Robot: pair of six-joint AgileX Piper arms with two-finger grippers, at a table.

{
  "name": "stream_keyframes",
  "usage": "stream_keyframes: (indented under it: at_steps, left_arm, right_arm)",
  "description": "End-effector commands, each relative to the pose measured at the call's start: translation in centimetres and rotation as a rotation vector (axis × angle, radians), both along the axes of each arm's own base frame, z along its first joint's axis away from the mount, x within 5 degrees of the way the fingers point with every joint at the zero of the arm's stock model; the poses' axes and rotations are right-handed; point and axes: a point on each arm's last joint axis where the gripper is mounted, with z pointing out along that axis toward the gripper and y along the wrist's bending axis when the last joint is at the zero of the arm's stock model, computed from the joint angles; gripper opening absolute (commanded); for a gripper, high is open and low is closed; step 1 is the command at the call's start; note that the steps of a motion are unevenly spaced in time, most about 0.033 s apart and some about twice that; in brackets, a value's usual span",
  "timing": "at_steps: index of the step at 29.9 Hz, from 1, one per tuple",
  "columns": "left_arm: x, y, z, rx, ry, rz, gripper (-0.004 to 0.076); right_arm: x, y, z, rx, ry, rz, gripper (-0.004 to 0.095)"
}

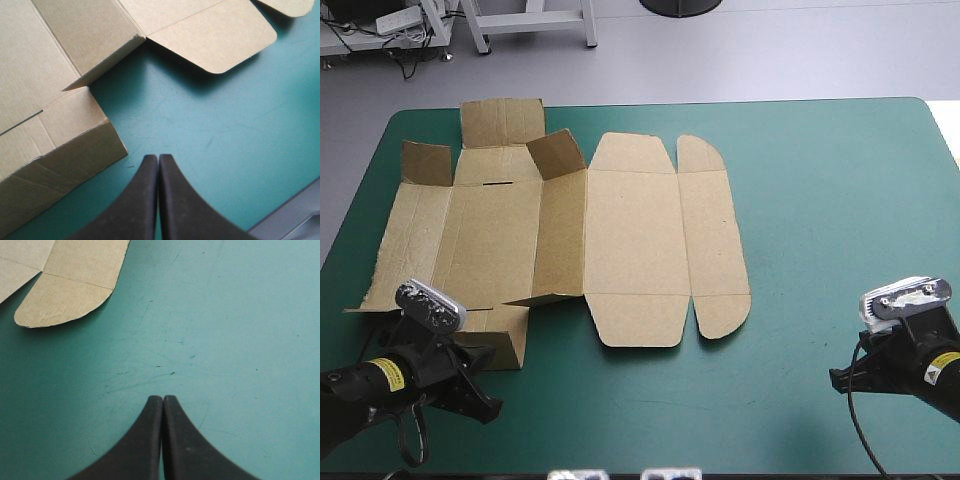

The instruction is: Fold the box

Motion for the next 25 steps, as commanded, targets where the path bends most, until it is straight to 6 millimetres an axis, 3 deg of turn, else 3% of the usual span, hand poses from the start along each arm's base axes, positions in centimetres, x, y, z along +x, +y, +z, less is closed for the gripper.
stream_keyframes:
  at_steps: [1,7,16,25]
  left_arm:
    - [0.4,-0.2,1.2,-0.058,-0.084,0.019,-0.0009]
    - [1.9,-0.3,1.6,-0.092,-0.133,0.101,-0.0008]
    - [5.9,-1.5,-0.2,-0.059,-0.026,0.151,0.0015]
    - [10.1,2.1,-1.4,-0.066,0.042,0.274,0.0015]
  right_arm:
    - [0.3,0.0,1.1,0.013,-0.078,-0.001,-0.002]
    - [0.4,0.1,1.2,0.015,-0.092,-0.001,-0.002]
    - [0.4,0.1,1.2,0.015,-0.092,-0.001,-0.002]
    - [0.5,0.1,1.3,0.018,-0.102,-0.001,-0.002]
